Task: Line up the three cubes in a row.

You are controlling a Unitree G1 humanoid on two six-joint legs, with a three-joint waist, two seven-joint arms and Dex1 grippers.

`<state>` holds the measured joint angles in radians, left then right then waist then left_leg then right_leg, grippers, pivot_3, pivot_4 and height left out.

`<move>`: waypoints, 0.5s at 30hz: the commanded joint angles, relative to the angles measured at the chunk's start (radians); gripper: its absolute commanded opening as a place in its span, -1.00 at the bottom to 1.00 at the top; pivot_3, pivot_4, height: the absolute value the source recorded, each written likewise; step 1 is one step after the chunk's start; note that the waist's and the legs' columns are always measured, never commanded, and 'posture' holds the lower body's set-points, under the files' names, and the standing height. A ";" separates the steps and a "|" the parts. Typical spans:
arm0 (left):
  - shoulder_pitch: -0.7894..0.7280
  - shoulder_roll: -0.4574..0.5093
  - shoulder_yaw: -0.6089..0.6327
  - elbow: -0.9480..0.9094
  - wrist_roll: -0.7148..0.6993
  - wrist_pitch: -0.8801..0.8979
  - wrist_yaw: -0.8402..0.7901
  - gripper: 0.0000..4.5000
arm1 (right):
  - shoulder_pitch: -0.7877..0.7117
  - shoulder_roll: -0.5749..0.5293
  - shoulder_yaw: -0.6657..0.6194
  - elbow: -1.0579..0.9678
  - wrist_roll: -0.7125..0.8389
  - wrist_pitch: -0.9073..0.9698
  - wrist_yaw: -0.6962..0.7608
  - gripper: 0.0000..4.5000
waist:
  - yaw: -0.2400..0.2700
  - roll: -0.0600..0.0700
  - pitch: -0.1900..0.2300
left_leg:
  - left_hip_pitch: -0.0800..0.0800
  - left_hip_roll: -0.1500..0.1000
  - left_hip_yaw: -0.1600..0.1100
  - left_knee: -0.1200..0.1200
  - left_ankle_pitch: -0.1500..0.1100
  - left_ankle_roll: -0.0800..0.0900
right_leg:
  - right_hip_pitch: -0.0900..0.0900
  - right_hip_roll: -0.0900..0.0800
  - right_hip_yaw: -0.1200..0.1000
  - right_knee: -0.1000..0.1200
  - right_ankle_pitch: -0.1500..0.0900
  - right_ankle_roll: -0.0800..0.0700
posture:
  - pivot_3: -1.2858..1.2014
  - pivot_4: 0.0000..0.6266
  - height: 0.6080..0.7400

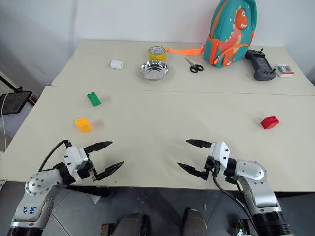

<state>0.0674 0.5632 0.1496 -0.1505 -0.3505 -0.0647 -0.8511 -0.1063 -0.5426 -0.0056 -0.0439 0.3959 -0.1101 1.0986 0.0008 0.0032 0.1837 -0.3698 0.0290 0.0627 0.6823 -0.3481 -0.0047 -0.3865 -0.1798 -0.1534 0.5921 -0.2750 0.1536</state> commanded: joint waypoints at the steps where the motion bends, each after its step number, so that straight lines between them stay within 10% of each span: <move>1: -0.011 0.010 0.019 -0.025 -0.033 0.019 -0.005 0.99 | 0.004 -0.005 -0.023 -0.017 0.011 -0.016 -0.006 1.00 | -0.001 0.000 0.000 | 0.000 0.000 0.000 0.000 0.000 0.000 | 0.000 0.000 0.000 0.000 0.000 0.000 | 0.03 -0.52 1.00; 15: -0.272 -0.045 -0.228 -0.023 -0.111 0.121 -0.225 0.99 | 0.312 0.012 -0.623 -0.082 0.128 0.037 -0.431 1.00 | 0.025 0.002 -0.001 | 0.000 -0.001 0.001 0.001 0.000 0.000 | 0.001 0.000 0.001 0.000 0.000 0.000 | 0.03 -0.52 1.00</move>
<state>-0.1763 0.5338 -0.0627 -0.1710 -0.4600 0.0537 -1.0648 0.1913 -0.5268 -0.5517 -0.1435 0.4975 -0.0643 0.6940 0.0259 0.0050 0.1826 -0.3694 0.0287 0.0642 0.6830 -0.3481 -0.0046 -0.3856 -0.1792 -0.1521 0.5917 -0.2747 0.1540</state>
